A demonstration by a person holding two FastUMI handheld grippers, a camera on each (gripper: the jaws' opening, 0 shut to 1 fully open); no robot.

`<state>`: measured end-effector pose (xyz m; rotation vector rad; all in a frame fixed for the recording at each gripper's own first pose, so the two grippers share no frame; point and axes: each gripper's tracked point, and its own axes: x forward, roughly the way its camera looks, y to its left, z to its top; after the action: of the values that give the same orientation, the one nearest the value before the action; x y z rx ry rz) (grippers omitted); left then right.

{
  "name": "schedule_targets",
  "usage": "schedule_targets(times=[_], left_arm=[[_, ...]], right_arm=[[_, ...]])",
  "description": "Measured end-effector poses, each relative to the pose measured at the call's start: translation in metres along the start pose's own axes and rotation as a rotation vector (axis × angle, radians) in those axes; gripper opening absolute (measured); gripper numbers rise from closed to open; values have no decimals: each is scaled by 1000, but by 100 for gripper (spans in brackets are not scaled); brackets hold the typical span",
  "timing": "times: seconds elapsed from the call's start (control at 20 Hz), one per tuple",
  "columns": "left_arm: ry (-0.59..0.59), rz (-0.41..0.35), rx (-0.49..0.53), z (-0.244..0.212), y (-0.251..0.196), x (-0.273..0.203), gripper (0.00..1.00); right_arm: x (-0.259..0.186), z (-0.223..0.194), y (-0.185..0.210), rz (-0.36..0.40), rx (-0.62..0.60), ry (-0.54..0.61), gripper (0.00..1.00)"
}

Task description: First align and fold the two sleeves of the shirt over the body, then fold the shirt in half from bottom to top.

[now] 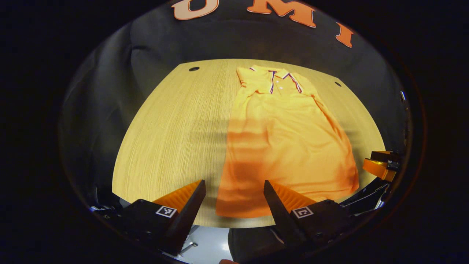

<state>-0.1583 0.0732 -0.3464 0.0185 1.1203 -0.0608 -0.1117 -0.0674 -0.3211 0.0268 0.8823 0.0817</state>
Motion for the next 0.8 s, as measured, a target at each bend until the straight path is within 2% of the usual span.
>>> schedule_targets(times=[0.4,0.5,0.6,0.75,0.8], left_arm=[[122,0,14,-26,4,38,98],[142,1,6,-32,7,41,99],[154,5,-13,-37,8,45,99],[163,-4,-18,-39,7,47,99],[164,-2,-8,-38,5,47,98]], right_arm=[[34,-35,8,5,41,146,98],[30,-49,10,-5,23,184,98],[31,-46,17,-10,23,185,98],[35,-52,20,-43,-64,208,97],[34,-53,19,-59,-77,214,92]])
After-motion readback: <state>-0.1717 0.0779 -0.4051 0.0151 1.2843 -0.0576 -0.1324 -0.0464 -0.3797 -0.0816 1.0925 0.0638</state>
